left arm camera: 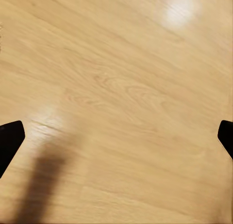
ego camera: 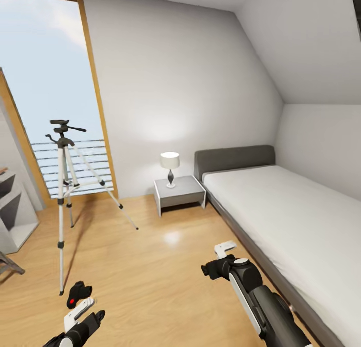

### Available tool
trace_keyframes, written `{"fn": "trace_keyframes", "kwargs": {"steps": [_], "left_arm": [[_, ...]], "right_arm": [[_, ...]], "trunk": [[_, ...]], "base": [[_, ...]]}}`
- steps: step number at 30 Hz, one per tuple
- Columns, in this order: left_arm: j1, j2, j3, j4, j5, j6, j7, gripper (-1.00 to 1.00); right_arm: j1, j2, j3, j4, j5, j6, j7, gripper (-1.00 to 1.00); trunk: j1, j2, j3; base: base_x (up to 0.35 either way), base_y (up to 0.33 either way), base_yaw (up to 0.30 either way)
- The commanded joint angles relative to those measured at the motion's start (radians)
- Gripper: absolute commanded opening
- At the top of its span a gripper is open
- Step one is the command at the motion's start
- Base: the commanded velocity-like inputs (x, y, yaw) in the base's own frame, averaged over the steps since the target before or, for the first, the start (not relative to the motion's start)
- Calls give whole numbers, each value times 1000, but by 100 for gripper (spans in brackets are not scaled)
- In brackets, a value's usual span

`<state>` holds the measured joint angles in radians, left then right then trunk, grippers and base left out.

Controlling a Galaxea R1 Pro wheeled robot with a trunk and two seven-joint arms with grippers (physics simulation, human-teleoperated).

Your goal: Attach the digital camera to the camera tripod in the bedroom.

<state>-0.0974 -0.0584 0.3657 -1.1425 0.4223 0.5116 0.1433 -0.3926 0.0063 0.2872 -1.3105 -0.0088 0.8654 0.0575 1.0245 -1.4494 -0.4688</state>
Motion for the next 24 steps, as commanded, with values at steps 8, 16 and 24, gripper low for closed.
{"fn": "trace_keyframes", "kwargs": {"steps": [8, 16, 24], "left_arm": [[-1, -6, 36, -2, 11, 5, 7, 100], [-1, -9, 51, -2, 10, 5, 7, 100], [-1, -9, 54, 2, 10, 5, 7, 100]], "right_arm": [[0, 0, 0, -1, 0, 4, 2, 100], [0, 0, 0, -1, 0, 4, 2, 100], [0, 0, 1, -1, 1, 3, 2, 100]], "trunk": [[0, -1, -1], [0, -1, -1], [0, -1, -1]], "base": [[264, -222, 262], [264, -222, 261], [264, -222, 261]]}}
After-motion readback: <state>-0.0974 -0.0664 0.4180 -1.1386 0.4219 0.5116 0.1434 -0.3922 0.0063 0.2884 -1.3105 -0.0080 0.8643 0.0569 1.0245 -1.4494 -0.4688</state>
